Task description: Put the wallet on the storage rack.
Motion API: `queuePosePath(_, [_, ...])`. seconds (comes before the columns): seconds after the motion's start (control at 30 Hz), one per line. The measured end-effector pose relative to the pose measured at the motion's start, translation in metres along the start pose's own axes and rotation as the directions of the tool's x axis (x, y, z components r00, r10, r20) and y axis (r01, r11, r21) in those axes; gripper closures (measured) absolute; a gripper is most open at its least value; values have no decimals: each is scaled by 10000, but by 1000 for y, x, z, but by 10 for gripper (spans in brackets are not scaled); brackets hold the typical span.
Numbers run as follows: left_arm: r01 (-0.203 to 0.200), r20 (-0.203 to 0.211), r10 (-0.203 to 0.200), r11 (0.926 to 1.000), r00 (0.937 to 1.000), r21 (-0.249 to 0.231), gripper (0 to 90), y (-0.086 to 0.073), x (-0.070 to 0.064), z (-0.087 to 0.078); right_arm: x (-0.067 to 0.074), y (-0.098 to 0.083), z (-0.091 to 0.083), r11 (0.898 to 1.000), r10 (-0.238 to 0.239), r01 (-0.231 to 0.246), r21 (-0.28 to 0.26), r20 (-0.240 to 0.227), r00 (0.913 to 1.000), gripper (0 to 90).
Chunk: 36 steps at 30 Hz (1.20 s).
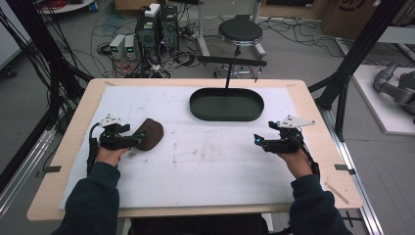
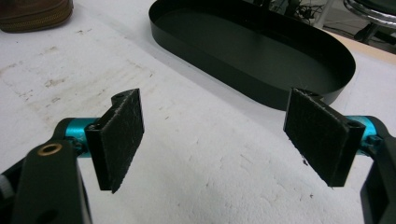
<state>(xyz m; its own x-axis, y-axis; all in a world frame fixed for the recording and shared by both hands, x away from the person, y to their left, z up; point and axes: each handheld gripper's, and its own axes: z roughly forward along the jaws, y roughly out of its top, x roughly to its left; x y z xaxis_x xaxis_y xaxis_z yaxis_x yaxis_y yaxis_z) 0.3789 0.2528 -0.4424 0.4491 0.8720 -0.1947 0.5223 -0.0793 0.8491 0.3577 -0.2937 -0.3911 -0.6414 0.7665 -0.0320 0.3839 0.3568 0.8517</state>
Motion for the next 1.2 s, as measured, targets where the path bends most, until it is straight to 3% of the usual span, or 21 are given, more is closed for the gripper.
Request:
queuePosePath(0.1, [174,14,-175,9990,9998,419,176,-1,2,5,0,0,1,10000,-50,50,59,-37,10000,205])
queuePosePath(0.33, [810,479,-847,9939,9953,742,179,-4,5,8,1,0,0,10000,-42,42,-16,28,10000,205])
queuePosePath(0.37, [792,635,-848,9932,9944,855,181,-4,4,9,1,0,0,10000,-43,43,-3,31,10000,205])
queuePosePath(0.43, [647,1134,-741,9943,9908,844,364,-4,3,7,1,0,-1,10000,-62,62,11,-7,10000,205])
queuePosePath(0.53, [73,954,-151,9966,9953,818,397,-2,-3,5,2,0,-1,10000,-8,8,32,-11,10000,205])
queuePosePath(0.7, [-152,777,100,9977,9969,660,444,-1,-6,2,1,0,-1,10000,3,-3,0,24,10000,205])
queuePosePath(0.87, [293,795,-327,9986,9963,446,555,-3,-4,-5,1,0,-1,10000,71,-71,-20,68,10000,205])
queuePosePath(0.97, [534,909,-539,9985,9944,86,652,-4,-4,-10,0,-1,-1,9999,124,-124,10,112,9999,205])
queuePosePath(1.2, [270,936,-205,9973,9954,-685,744,2,-11,-21,-1,-1,-1,9998,177,-177,0,157,9997,205])
